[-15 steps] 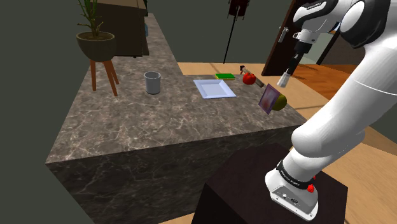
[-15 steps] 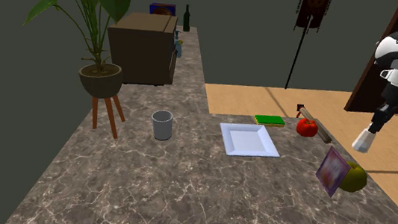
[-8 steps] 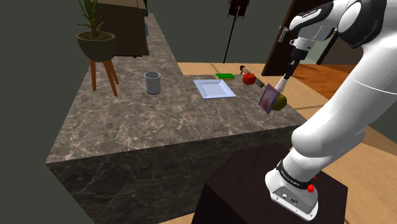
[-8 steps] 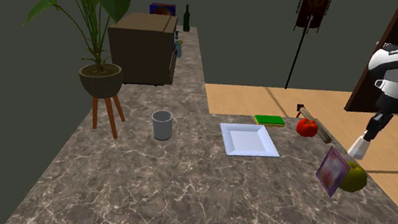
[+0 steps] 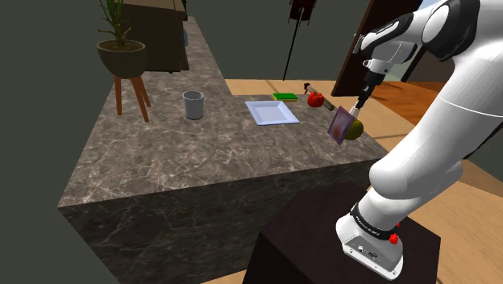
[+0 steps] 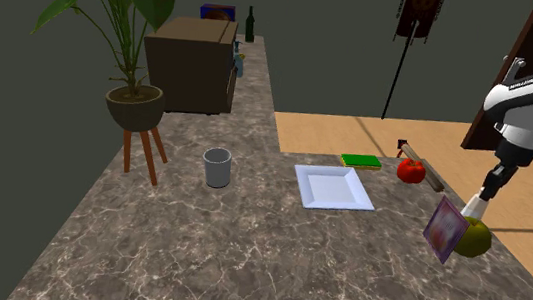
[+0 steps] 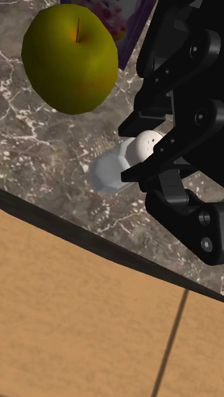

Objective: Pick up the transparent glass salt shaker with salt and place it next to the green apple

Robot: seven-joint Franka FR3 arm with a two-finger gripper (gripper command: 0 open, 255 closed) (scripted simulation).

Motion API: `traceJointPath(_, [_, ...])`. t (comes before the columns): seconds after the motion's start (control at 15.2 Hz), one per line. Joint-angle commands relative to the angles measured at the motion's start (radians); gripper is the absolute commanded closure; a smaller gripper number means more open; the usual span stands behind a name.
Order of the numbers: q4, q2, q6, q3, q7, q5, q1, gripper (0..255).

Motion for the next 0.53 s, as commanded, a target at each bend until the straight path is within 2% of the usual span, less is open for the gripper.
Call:
traceJointPath(0.0, [-0.017, 0.01, 0.025, 0.001, -0.004, 0.007, 0.0, 255])
traceJointPath(0.46, [-0.026, 0.018, 0.041, 0.002, -0.007, 0.012, -0.001, 255])
